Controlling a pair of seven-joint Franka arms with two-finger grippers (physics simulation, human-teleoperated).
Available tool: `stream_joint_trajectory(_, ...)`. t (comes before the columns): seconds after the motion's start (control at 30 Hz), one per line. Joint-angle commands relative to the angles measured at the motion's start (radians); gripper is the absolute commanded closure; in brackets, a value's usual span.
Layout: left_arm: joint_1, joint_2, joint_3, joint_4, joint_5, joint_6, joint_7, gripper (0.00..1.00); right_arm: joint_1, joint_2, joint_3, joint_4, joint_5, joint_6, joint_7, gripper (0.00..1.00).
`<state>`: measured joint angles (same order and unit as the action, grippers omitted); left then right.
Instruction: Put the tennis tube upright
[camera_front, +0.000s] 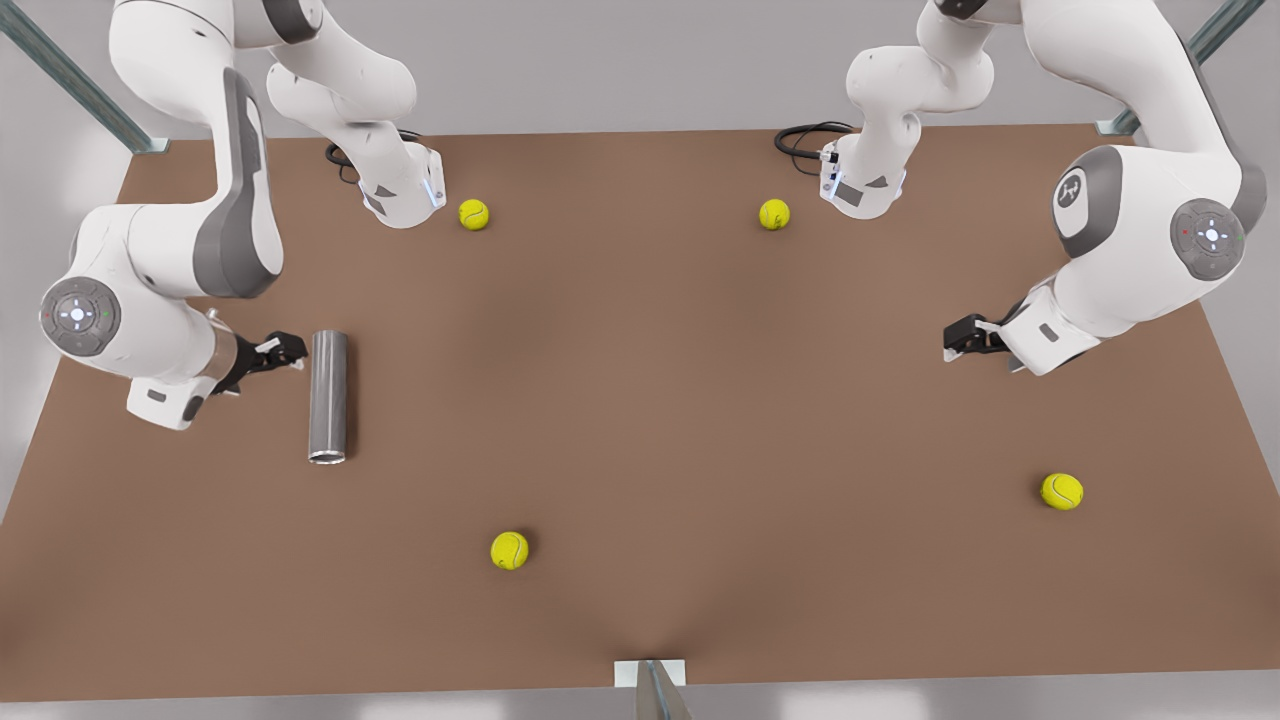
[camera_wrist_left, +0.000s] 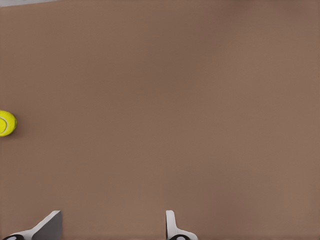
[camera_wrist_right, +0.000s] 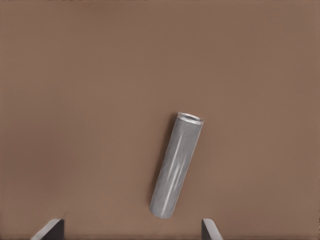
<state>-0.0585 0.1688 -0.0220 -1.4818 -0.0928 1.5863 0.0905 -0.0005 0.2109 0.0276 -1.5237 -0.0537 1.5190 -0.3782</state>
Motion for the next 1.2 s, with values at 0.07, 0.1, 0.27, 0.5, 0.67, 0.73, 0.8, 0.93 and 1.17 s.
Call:
stream_joint_trajectory(0.07, -0.001, -0.003, 0.001, -0.002, -0.002, -0.006, -0.002, 0.01, -0.003, -0.002, 0.000, -0.016, 0.000, 0.006, 0.010, 0.00)
stream_joint_trajectory(0.1, -0.004, -0.005, -0.001, -0.006, -0.005, -0.011, -0.003, 0.01, -0.001, 0.002, 0.000, -0.021, 0.000, 0.007, 0.010, 0.00)
stream_joint_trajectory(0.27, 0.020, 0.032, -0.019, -0.023, -0.278, 0.003, -0.032, 0.01, -0.010, 0.094, -0.002, -0.065, 0.020, 0.046, 0.081, 0.00)
stream_joint_trajectory(0.5, 0.022, 0.161, -0.019, -0.012, -0.464, 0.138, -0.064, 0.01, -0.104, 0.125, -0.008, -0.194, 0.002, 0.274, 0.082, 0.00)
stream_joint_trajectory(0.67, 0.014, 0.201, -0.019, -0.009, -0.467, 0.216, -0.068, 0.01, -0.127, 0.113, 0.000, -0.380, -0.012, 0.530, 0.070, 0.00)
stream_joint_trajectory(0.73, 0.017, 0.213, -0.019, -0.009, -0.466, 0.222, -0.057, 0.01, -0.145, 0.116, 0.002, -0.426, -0.012, 0.604, 0.068, 0.00)
stream_joint_trajectory(0.8, 0.016, 0.215, -0.019, -0.009, -0.466, 0.222, -0.055, 0.01, -0.150, 0.111, 0.003, -0.496, -0.012, 0.684, 0.065, 0.00)
stream_joint_trajectory(0.93, 0.013, 0.259, -0.019, 0.012, -0.466, 0.224, -0.055, 0.01, -0.148, 0.125, 0.003, -0.552, -0.006, 0.757, 0.041, 0.00)
stream_joint_trajectory(1.17, 0.008, 0.302, -0.024, 0.028, -0.484, 0.261, -0.057, 0.01, -0.154, 0.153, 0.005, -0.599, -0.005, 0.842, 0.041, 0.00)
